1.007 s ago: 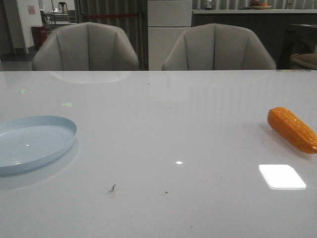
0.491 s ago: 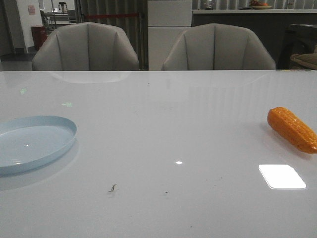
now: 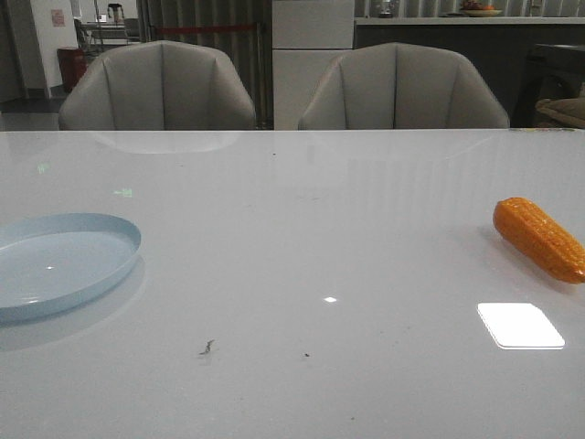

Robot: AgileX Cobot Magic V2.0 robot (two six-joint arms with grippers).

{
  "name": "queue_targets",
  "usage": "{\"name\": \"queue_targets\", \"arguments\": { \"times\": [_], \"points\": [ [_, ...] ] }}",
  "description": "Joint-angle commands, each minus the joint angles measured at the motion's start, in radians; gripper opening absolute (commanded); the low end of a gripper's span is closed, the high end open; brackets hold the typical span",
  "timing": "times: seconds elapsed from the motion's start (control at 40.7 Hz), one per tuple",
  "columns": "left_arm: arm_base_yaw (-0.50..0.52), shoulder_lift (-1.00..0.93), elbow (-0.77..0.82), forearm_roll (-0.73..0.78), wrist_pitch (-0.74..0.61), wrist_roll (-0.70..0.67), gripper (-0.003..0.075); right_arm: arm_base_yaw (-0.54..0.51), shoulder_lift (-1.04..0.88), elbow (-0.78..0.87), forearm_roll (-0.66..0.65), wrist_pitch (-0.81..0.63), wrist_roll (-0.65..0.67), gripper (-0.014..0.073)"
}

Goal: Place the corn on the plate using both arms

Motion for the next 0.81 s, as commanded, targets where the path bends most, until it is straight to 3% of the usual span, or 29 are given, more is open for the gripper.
{"name": "queue_targets", "arguments": {
  "times": [0.0, 0.221, 0.393, 0.786],
  "points": [
    [0.0, -0.017, 0.013, 0.016, -0.159, -0.008, 0.0094, -0.004, -0.026, -0.037, 0.0, -0.167, -0.004, 0.0066],
    [0.0, -0.017, -0.102, 0.039, -0.14, -0.008, 0.0094, -0.004, -0.025, -0.188, -0.008, -0.116, -0.004, 0.0066],
    [0.0, 0.012, -0.226, 0.095, -0.009, -0.008, 0.0094, -0.004, 0.032, -0.321, -0.046, 0.009, -0.005, 0.0066],
    [0.0, 0.427, -0.491, 0.098, 0.005, -0.008, 0.0094, -0.004, 0.485, -0.572, -0.052, 0.028, -0.005, 0.0066]
  ]
}}
